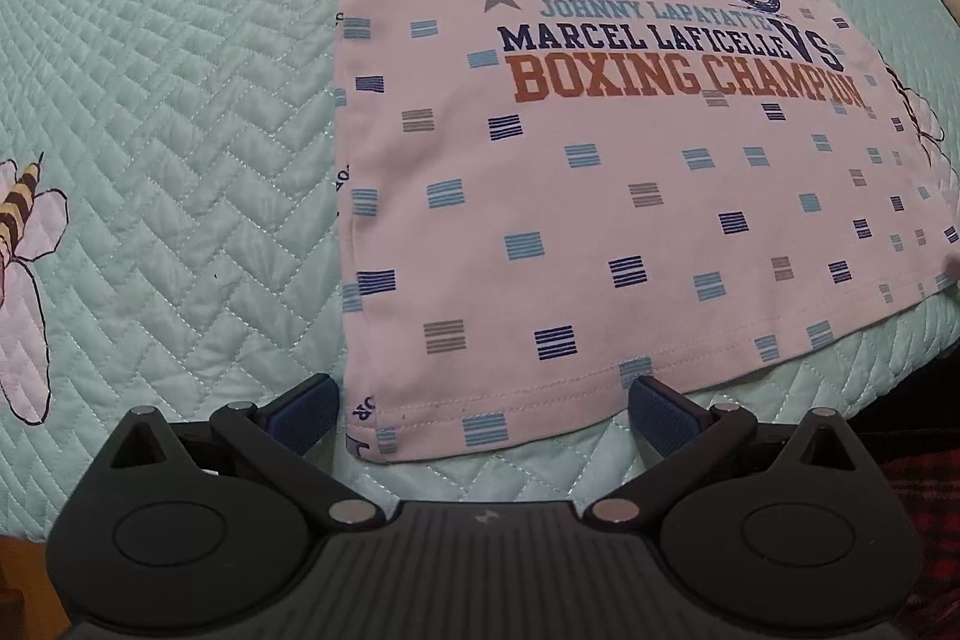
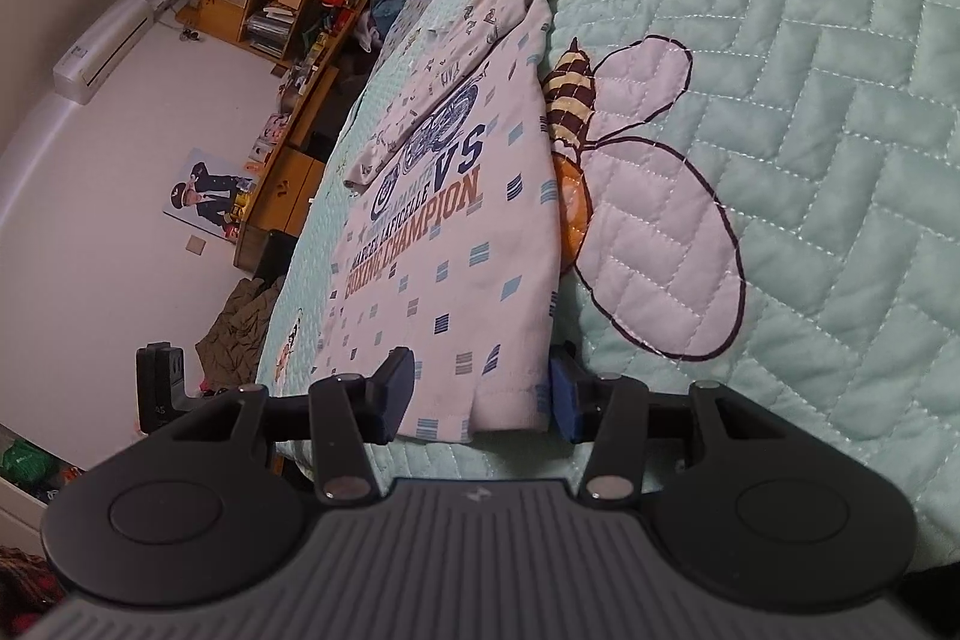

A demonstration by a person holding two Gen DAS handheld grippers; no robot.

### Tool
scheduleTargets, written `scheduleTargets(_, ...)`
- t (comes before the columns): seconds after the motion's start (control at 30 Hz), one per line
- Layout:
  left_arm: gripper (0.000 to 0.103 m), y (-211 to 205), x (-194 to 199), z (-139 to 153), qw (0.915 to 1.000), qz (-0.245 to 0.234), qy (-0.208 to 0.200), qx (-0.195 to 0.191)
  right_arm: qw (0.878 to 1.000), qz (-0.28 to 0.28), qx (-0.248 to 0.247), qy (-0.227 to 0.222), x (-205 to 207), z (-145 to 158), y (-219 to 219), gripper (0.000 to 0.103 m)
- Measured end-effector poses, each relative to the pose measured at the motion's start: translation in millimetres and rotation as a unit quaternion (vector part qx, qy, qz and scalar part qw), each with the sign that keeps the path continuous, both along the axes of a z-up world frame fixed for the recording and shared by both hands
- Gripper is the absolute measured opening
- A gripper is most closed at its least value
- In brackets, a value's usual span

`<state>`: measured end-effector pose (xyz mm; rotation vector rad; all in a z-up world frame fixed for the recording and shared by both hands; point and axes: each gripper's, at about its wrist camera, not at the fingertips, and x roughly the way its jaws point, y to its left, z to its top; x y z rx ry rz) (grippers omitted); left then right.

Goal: Fold clothes

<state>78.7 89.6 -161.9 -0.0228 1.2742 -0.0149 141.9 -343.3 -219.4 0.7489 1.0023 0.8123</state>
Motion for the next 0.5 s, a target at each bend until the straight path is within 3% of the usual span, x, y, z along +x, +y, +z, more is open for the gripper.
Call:
scheduleTargets(0.13, 0.099, 1.2, -2.0, 2.0, 1.0000, -0.003, -0.003, 0.002, 1.000, 0.000, -0.002, 0.002, 3.1, -0.3, 1.4, 0.050)
scheduleTargets(0.4, 0.083, -4.7, -6.1, 9.8, 0.9997, -0.023, -0.001, 0.013, 1.000, 0.000, -0.015, -0.006, 2.6, 1.6, 4.1, 0.050)
scheduleTargets(0.5, 0.065, -9.3, -3.3, 11.3, 0.9996, -0.027, -0.004, 0.009, 1.000, -0.004, -0.022, -0.010, 0.9, 1.9, 4.1, 0.045)
